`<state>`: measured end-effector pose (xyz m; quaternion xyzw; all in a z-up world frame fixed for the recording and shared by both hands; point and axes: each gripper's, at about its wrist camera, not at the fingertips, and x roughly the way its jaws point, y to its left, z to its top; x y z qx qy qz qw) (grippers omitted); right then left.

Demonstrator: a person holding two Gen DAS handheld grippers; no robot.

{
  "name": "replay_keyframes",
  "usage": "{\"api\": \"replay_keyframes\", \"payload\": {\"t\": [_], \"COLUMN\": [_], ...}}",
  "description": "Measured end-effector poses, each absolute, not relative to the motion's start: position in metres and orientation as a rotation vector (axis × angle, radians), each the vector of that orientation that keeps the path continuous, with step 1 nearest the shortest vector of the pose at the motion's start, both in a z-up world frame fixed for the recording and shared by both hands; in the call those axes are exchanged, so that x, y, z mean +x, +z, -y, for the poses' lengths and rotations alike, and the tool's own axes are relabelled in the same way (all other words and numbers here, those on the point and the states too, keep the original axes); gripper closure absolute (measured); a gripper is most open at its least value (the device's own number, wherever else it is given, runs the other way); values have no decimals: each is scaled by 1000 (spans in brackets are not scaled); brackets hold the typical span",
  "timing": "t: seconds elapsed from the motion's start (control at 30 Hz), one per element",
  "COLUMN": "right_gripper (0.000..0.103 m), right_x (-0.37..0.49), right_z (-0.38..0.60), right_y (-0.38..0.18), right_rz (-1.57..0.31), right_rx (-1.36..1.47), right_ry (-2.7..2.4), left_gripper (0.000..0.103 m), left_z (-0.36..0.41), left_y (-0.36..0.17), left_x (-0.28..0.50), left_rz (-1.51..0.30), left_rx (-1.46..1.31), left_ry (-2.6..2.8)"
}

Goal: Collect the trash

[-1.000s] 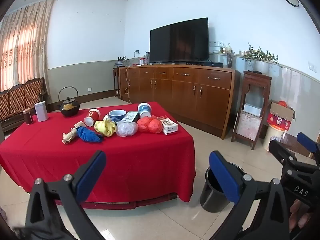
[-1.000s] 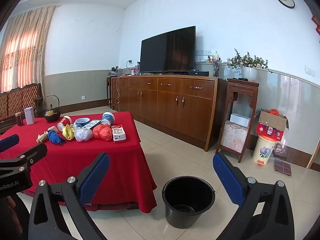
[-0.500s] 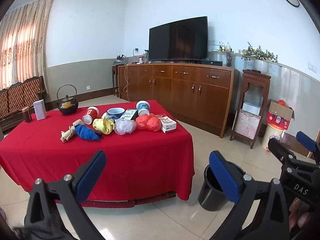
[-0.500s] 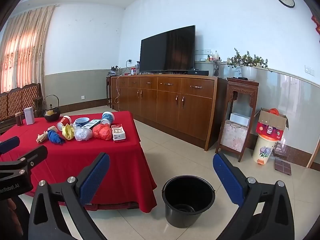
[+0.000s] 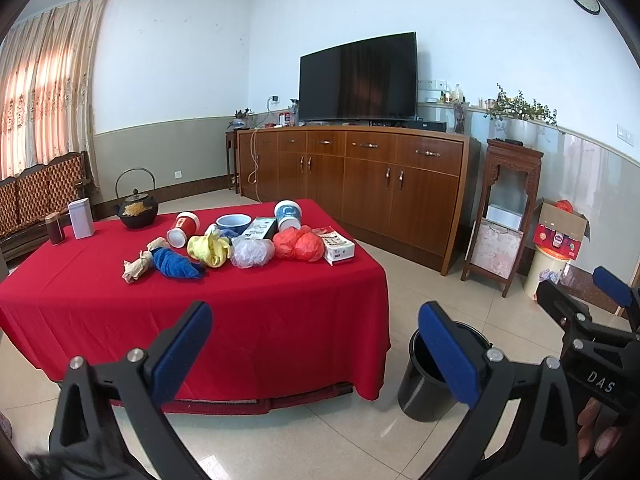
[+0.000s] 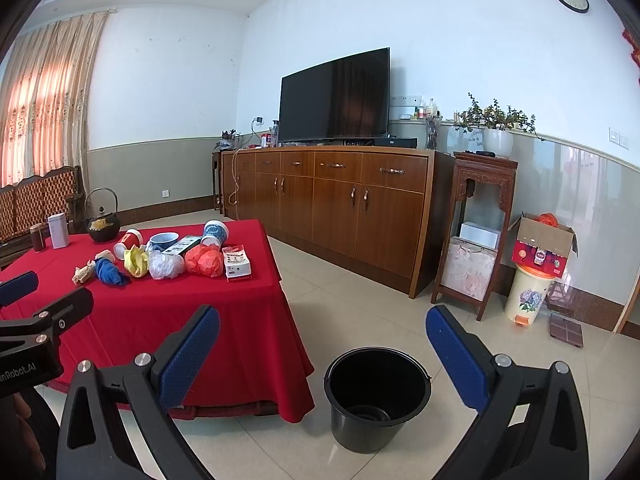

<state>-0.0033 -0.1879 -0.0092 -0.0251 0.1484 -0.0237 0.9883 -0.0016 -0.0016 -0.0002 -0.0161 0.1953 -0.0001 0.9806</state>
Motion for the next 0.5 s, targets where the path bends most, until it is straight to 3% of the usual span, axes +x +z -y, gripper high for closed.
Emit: {"api": "replay_keyframes", "payload": {"t": [0.5], "right_gripper": [0], "right_x": [-3], "right_z": [188], "right_y": [-9], "right_rz": [-300], "right_rx": [-48], "right_ry": [-48], "left_gripper": [0], "left_z": [3], "left_y": [-6], "left_x": [0], "left_rz": [-397], "left_rx": [-34], "left_ry": [1]}}
